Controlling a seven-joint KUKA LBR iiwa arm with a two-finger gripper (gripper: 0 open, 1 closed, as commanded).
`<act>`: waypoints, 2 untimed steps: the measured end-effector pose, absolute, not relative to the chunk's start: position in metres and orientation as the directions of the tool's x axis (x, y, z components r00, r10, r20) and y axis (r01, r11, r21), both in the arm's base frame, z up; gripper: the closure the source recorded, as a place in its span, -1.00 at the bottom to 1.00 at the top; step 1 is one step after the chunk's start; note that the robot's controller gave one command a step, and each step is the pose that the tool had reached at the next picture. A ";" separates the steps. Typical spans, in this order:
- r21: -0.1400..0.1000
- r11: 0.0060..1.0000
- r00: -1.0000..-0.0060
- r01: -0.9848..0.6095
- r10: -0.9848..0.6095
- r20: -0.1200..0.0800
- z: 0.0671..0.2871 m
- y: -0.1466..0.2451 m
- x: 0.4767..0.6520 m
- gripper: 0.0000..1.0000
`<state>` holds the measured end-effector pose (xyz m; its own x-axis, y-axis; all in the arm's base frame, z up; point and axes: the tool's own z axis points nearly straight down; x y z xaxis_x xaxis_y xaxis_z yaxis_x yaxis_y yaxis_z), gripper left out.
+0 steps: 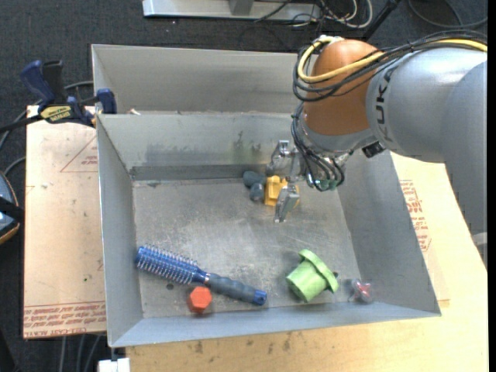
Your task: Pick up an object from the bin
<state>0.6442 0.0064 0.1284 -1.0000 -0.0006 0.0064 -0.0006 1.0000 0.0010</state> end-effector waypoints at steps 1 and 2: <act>0.004 0.980 -0.980 -0.199 -0.199 -0.006 0.074 -0.025 0.654 -1.00; 0.000 0.980 -0.980 -0.200 -0.200 -0.014 0.078 -0.025 0.656 1.00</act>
Offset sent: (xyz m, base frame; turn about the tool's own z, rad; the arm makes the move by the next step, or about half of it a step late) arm 0.0070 -0.0329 -0.0584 -0.2038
